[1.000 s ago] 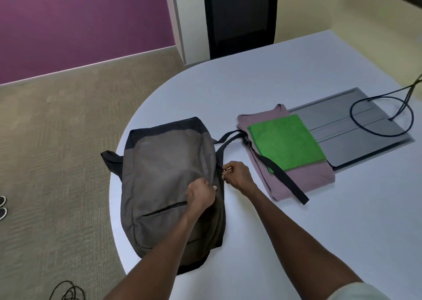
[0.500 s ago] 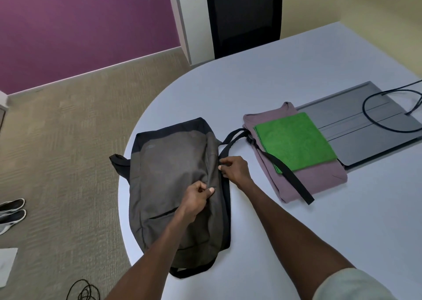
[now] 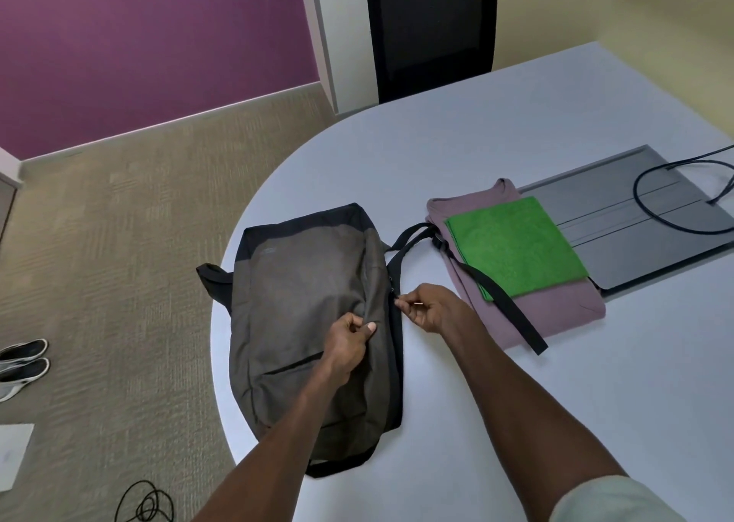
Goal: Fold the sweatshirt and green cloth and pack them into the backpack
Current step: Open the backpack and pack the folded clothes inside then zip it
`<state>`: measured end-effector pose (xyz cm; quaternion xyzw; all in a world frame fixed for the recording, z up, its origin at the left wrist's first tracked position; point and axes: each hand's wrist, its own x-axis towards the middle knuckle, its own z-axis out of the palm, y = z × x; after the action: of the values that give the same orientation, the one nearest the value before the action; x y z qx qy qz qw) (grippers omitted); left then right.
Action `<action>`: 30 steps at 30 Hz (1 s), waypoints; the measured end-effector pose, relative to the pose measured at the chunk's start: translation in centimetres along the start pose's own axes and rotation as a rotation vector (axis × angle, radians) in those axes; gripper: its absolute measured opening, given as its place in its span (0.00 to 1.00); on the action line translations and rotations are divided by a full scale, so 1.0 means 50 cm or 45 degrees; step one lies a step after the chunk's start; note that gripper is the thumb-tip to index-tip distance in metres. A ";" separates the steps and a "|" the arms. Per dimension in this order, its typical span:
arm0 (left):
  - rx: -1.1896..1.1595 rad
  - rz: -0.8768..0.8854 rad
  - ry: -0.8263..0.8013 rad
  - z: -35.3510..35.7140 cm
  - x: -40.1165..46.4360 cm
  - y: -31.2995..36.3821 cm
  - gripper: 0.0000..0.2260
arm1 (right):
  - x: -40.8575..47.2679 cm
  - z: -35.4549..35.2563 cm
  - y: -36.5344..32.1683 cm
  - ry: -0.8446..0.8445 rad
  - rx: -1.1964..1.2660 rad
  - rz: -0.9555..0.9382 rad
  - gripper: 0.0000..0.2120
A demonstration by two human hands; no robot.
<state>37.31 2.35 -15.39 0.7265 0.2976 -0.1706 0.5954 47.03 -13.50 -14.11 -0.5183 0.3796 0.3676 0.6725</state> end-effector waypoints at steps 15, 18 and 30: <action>0.317 0.161 0.206 0.029 -0.048 0.026 0.08 | -0.127 -0.082 0.157 -0.189 -1.303 -0.114 0.04; 0.572 0.288 0.145 0.038 -0.099 0.004 0.12 | -0.119 -0.101 0.215 -0.062 -1.210 -0.277 0.06; 0.954 0.393 0.128 0.022 -0.188 -0.026 0.22 | -0.186 -0.115 0.279 -0.052 -1.636 -0.907 0.12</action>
<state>29.41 -0.72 -10.99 0.9367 0.1310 -0.1401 0.2928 29.78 -17.37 -12.66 -0.8952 -0.1149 0.2863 0.3216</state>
